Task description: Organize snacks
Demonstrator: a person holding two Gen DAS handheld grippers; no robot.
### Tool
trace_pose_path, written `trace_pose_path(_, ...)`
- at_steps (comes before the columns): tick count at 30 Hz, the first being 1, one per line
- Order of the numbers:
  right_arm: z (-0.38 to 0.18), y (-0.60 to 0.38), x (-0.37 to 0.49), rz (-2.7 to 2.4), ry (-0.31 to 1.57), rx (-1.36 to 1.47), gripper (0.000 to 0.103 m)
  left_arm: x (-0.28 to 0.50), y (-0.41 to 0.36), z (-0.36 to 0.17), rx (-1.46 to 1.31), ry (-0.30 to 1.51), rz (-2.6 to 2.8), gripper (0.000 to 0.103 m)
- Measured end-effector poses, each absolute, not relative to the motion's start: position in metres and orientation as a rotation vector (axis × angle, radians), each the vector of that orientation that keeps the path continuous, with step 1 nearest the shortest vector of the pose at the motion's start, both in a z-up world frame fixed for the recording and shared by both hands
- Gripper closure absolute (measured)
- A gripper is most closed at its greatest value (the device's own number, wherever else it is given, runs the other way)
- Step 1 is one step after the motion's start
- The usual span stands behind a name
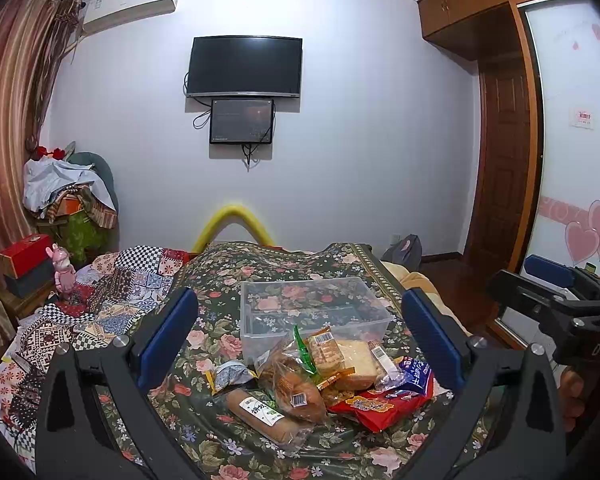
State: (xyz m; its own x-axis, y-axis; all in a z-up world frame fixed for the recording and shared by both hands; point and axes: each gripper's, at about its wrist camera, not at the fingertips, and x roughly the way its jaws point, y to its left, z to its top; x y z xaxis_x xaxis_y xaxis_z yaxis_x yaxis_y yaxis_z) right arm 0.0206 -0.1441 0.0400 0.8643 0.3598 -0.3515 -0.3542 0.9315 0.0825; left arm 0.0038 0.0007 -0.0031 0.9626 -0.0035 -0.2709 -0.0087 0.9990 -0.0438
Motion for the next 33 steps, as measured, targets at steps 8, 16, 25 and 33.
trace_pose_path(8,0.0401,-0.1434,0.0202,0.377,0.370,0.009,0.000,0.0039,0.0006,-0.0032,-0.048,0.276,0.000,0.000)
trace_pose_path(16,0.0410,-0.1422,0.0183,0.379,0.370,0.006,0.000,0.0050,0.0000,-0.0045,-0.050,0.277,-0.001,0.000)
trace_pose_path(25,0.0398,-0.1422,0.0199,0.377,0.372,0.005,0.000,0.0045,-0.0014,-0.0055,-0.048,0.278,-0.007,0.000)
trace_pose_path(33,0.0395,-0.1419,0.0200,0.376,0.373,0.006,0.000,0.0043,-0.0022,-0.0057,-0.050,0.278,-0.008,0.000)
